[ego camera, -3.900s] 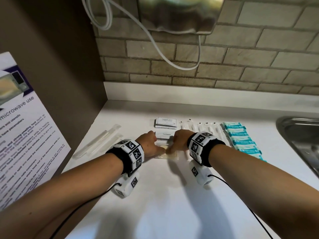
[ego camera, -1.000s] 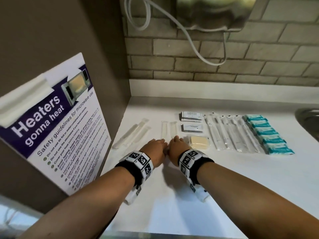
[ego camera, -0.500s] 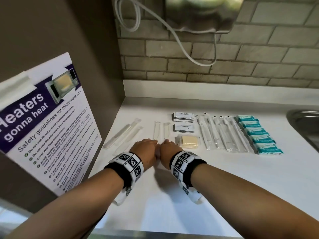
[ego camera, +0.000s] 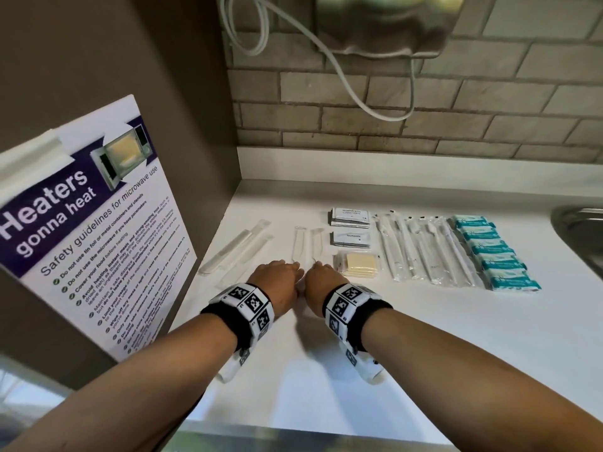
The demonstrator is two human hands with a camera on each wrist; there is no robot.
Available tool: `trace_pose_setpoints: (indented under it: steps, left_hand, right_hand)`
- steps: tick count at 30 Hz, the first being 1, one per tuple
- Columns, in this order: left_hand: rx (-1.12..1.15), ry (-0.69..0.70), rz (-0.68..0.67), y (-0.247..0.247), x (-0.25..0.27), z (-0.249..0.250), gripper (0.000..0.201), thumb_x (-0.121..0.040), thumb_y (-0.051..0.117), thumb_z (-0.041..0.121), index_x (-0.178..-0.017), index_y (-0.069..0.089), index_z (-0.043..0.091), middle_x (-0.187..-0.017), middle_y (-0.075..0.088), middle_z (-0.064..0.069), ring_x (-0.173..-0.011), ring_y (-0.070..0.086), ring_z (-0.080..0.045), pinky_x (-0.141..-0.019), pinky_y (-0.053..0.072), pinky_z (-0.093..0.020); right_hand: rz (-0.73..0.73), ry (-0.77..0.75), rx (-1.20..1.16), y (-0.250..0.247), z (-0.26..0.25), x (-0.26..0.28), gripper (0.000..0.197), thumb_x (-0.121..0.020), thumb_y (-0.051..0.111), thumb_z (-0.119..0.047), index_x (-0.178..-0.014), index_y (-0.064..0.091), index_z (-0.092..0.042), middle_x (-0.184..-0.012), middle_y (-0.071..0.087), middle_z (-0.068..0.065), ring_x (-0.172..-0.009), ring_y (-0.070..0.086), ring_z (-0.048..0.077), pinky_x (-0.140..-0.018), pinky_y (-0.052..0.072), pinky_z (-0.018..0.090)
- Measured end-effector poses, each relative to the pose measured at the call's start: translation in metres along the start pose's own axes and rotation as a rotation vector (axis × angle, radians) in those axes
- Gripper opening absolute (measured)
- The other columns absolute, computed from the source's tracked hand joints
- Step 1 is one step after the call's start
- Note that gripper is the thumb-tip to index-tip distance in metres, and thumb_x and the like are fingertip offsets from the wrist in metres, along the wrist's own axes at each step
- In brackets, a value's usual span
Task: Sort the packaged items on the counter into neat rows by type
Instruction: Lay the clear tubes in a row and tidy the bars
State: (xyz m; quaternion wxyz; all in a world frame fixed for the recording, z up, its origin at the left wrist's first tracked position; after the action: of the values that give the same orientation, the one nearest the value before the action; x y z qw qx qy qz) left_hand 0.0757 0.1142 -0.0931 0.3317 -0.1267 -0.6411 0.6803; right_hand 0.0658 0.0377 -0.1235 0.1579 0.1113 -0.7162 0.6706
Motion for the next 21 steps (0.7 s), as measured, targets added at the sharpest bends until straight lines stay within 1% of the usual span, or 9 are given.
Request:
trace_pose_setpoints:
  steps: [3, 8, 11, 14, 16, 18, 20, 21]
  left_hand:
    - [-0.015, 0.008, 0.022, -0.003, 0.002, 0.002, 0.044, -0.098, 0.042, 0.027, -0.142, 0.045, 0.027, -0.156, 0.033, 0.006, -0.145, 0.026, -0.023, -0.117, 0.024, -0.036]
    - [-0.026, 0.014, 0.028, -0.004, 0.002, 0.003, 0.043, -0.098, 0.043, 0.026, -0.140, 0.048, 0.025, -0.155, 0.034, 0.005, -0.146, 0.024, -0.023, -0.118, 0.023, -0.036]
    - [-0.013, 0.024, 0.050, -0.008, 0.004, 0.002, 0.041, -0.096, 0.047, 0.026, -0.137, 0.051, 0.024, -0.154, 0.036, 0.004, -0.146, 0.025, -0.022, -0.118, 0.024, -0.037]
    - [0.010, -0.001, 0.084, -0.013, 0.004, -0.004, 0.051, -0.094, 0.052, 0.024, -0.144, 0.043, 0.020, -0.156, 0.034, -0.001, -0.143, 0.029, -0.023, -0.116, 0.027, -0.036]
    - [0.068, -0.098, 0.131, -0.019, 0.000, -0.021, 0.054, -0.092, 0.050, 0.013, -0.145, 0.039, 0.014, -0.153, 0.036, -0.006, -0.139, 0.034, -0.025, -0.113, 0.032, -0.039]
    - [0.124, -0.241, 0.181, -0.026, -0.004, -0.045, 0.054, -0.088, 0.048, 0.004, -0.141, 0.041, 0.010, -0.146, 0.042, -0.010, -0.134, 0.039, -0.028, -0.108, 0.038, -0.040]
    - [0.136, -0.344, 0.185, -0.031, -0.004, -0.066, 0.049, -0.086, 0.047, 0.002, -0.135, 0.046, 0.007, -0.141, 0.047, -0.012, -0.130, 0.043, -0.032, -0.105, 0.041, -0.041]
    - [0.120, -0.372, 0.166, -0.031, -0.003, -0.075, 0.045, -0.086, 0.046, 0.002, -0.131, 0.049, 0.007, -0.139, 0.050, -0.012, -0.126, 0.047, -0.033, -0.103, 0.043, -0.041]
  right_hand:
    - [-0.034, -0.002, 0.030, -0.001, -0.003, 0.001, 0.048, -0.094, 0.043, -0.015, -0.141, 0.043, -0.014, -0.145, 0.033, 0.027, -0.133, 0.034, 0.041, -0.107, 0.039, 0.047]
    - [-0.044, 0.006, 0.063, -0.005, -0.006, 0.006, 0.049, -0.093, 0.043, -0.012, -0.142, 0.042, -0.013, -0.147, 0.029, 0.030, -0.134, 0.034, 0.042, -0.107, 0.039, 0.047]
    - [0.009, 0.024, 0.019, -0.012, -0.005, 0.012, 0.046, -0.094, 0.043, -0.014, -0.139, 0.042, -0.007, -0.142, 0.035, 0.026, -0.131, 0.037, 0.038, -0.106, 0.040, 0.043]
    - [0.086, 0.030, -0.011, -0.021, -0.007, 0.016, 0.042, -0.093, 0.049, -0.013, -0.134, 0.046, -0.005, -0.133, 0.046, 0.018, -0.127, 0.043, 0.032, -0.102, 0.044, 0.039]
    - [0.137, 0.003, 0.012, -0.029, -0.013, 0.017, 0.038, -0.091, 0.052, -0.011, -0.128, 0.052, -0.005, -0.128, 0.052, 0.015, -0.122, 0.048, 0.030, -0.099, 0.045, 0.037]
    - [0.163, -0.060, 0.031, -0.035, -0.026, 0.016, 0.036, -0.089, 0.051, -0.011, -0.125, 0.052, -0.006, -0.126, 0.055, 0.013, -0.119, 0.050, 0.030, -0.097, 0.044, 0.037]
    - [0.163, -0.158, 0.041, -0.038, -0.045, 0.013, 0.039, -0.088, 0.050, -0.012, -0.128, 0.051, -0.008, -0.127, 0.056, 0.012, -0.119, 0.051, 0.030, -0.100, 0.043, 0.037]
    - [0.147, -0.208, 0.045, -0.037, -0.056, 0.009, 0.042, -0.088, 0.051, -0.013, -0.130, 0.050, -0.009, -0.129, 0.056, 0.012, -0.121, 0.051, 0.030, -0.102, 0.041, 0.038]
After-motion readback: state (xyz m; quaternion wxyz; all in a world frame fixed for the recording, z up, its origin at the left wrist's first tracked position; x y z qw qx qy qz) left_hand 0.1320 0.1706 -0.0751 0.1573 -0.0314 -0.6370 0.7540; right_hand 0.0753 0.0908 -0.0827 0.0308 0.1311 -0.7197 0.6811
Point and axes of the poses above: each hand's wrist, its own x-axis away from the middle knuckle, its own y-axis out of the palm, z = x × y, the point moved 7 cm from there along -x, towards the middle knuckle
